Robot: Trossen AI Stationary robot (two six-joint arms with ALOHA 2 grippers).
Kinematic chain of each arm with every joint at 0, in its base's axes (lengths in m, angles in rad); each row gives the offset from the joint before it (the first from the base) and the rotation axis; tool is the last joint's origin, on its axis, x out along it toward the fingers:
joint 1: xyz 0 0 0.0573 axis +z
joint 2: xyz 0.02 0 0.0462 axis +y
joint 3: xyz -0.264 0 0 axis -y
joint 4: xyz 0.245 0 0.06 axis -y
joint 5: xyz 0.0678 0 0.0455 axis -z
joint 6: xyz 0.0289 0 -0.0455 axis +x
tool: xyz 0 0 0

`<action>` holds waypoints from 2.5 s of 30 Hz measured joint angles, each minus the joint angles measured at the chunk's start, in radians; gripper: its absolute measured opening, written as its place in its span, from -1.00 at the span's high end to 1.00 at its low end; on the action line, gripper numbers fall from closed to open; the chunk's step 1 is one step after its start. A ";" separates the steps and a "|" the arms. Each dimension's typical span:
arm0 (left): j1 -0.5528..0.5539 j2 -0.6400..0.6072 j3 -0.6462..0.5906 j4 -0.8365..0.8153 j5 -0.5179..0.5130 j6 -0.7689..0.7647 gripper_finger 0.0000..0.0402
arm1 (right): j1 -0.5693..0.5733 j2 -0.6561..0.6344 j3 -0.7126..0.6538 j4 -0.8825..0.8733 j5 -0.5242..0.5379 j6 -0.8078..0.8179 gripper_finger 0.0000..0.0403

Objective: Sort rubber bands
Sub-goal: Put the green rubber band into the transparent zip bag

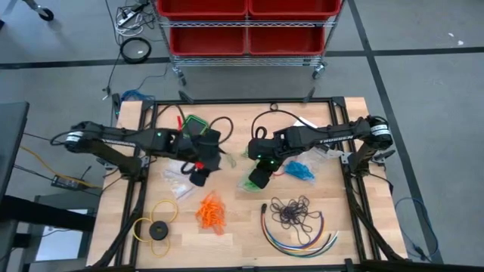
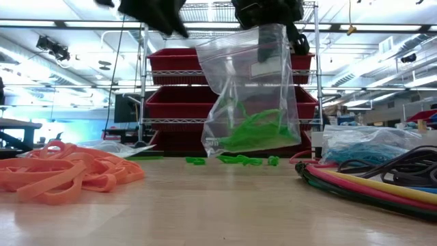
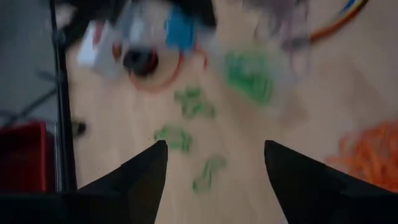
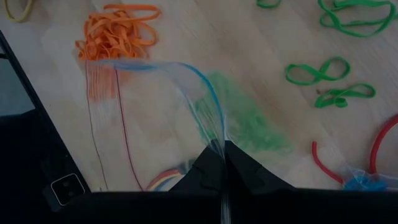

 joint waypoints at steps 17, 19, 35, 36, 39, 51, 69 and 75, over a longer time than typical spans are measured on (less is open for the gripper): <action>0.257 0.034 -0.584 0.698 0.221 0.015 -0.36 | 0.002 0.000 0.000 0.006 0.000 0.000 1.00; 0.295 0.072 -0.586 0.737 0.274 0.009 -0.36 | 0.002 0.000 0.000 0.009 0.000 0.000 1.00; 0.417 0.451 -0.420 0.755 0.455 0.018 -0.25 | 0.002 0.000 0.000 0.028 0.005 -0.011 1.00; 0.417 0.463 -0.411 0.743 0.461 0.029 -0.18 | 0.002 0.000 0.000 0.027 0.005 -0.011 1.00; 0.416 0.481 -0.400 0.711 0.478 0.064 0.20 | 0.002 0.000 0.000 0.027 0.008 -0.011 1.00; 0.354 0.290 -0.412 0.537 0.480 0.090 0.98 | 0.003 0.000 0.000 0.029 0.008 -0.005 1.00; 0.107 -0.046 -0.356 0.712 0.510 -0.078 1.00 | 0.002 0.000 0.000 0.044 0.008 0.007 1.00; 0.041 0.028 -0.257 0.713 0.511 -0.060 1.00 | -0.002 0.000 0.000 0.044 0.000 0.027 1.00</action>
